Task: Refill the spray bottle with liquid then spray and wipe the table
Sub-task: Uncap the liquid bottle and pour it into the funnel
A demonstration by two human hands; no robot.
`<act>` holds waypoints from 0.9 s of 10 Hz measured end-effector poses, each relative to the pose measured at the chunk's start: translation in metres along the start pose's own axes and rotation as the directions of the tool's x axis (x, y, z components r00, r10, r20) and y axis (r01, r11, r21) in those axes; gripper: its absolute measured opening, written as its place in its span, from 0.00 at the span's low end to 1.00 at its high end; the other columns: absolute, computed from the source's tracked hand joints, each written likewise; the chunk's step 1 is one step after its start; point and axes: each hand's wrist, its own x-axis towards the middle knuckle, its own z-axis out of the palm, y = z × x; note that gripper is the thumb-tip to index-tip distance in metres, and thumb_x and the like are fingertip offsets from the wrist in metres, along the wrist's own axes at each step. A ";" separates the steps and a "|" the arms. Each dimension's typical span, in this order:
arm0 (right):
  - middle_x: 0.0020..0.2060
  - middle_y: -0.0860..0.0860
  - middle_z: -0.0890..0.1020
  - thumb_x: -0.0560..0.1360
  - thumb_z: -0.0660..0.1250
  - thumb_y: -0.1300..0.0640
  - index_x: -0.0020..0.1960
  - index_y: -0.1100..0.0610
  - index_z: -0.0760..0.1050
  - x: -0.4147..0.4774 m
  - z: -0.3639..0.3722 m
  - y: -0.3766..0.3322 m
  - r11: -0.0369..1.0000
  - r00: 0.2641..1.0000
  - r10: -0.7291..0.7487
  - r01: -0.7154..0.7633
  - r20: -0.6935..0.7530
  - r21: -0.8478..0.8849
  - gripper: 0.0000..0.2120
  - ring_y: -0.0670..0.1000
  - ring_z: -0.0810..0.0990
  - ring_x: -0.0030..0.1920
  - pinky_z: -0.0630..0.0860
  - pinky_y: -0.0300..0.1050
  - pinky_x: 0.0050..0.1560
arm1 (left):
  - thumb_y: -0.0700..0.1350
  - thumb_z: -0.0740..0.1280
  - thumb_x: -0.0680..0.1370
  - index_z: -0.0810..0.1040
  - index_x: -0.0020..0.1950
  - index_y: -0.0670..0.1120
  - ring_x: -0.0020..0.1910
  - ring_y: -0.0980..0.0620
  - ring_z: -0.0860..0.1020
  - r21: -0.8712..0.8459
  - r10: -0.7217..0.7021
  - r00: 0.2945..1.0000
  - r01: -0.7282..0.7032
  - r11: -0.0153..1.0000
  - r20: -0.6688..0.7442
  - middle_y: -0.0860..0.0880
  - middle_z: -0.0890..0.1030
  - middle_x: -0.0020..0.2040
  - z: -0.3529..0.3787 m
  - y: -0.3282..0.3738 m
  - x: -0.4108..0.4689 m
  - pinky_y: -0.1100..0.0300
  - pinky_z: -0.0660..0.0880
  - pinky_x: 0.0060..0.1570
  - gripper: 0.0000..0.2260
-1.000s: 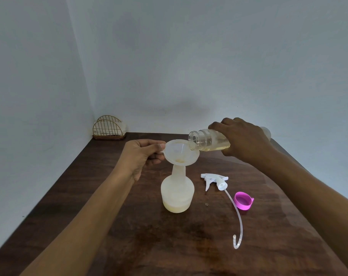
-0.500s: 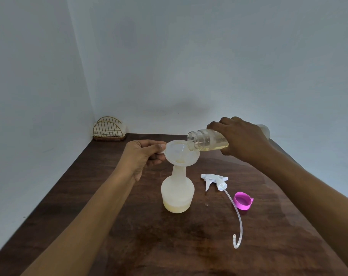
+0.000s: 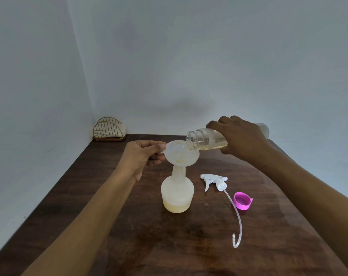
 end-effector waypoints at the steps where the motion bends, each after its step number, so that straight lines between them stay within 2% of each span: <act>1: 0.57 0.47 0.75 0.69 0.72 0.55 0.68 0.45 0.64 0.000 -0.001 0.000 1.000 1.000 -0.001 0.001 -0.002 -0.007 0.31 0.51 0.73 0.57 0.65 0.43 0.39 | 0.37 0.70 0.74 0.83 0.45 0.41 0.27 0.57 0.80 -0.001 0.000 1.000 0.000 1.000 0.001 0.48 0.82 0.29 0.000 0.000 0.000 0.68 0.76 0.27 0.03; 9: 0.58 0.47 0.75 0.69 0.73 0.55 0.68 0.45 0.64 0.001 -0.004 0.001 1.000 1.000 0.007 -0.007 -0.010 -0.027 0.31 0.51 0.73 0.57 0.65 0.43 0.38 | 0.37 0.71 0.73 0.83 0.46 0.41 0.28 0.57 0.80 -0.013 -0.002 1.000 0.002 1.000 0.000 0.48 0.82 0.29 0.000 -0.001 0.000 0.67 0.77 0.28 0.03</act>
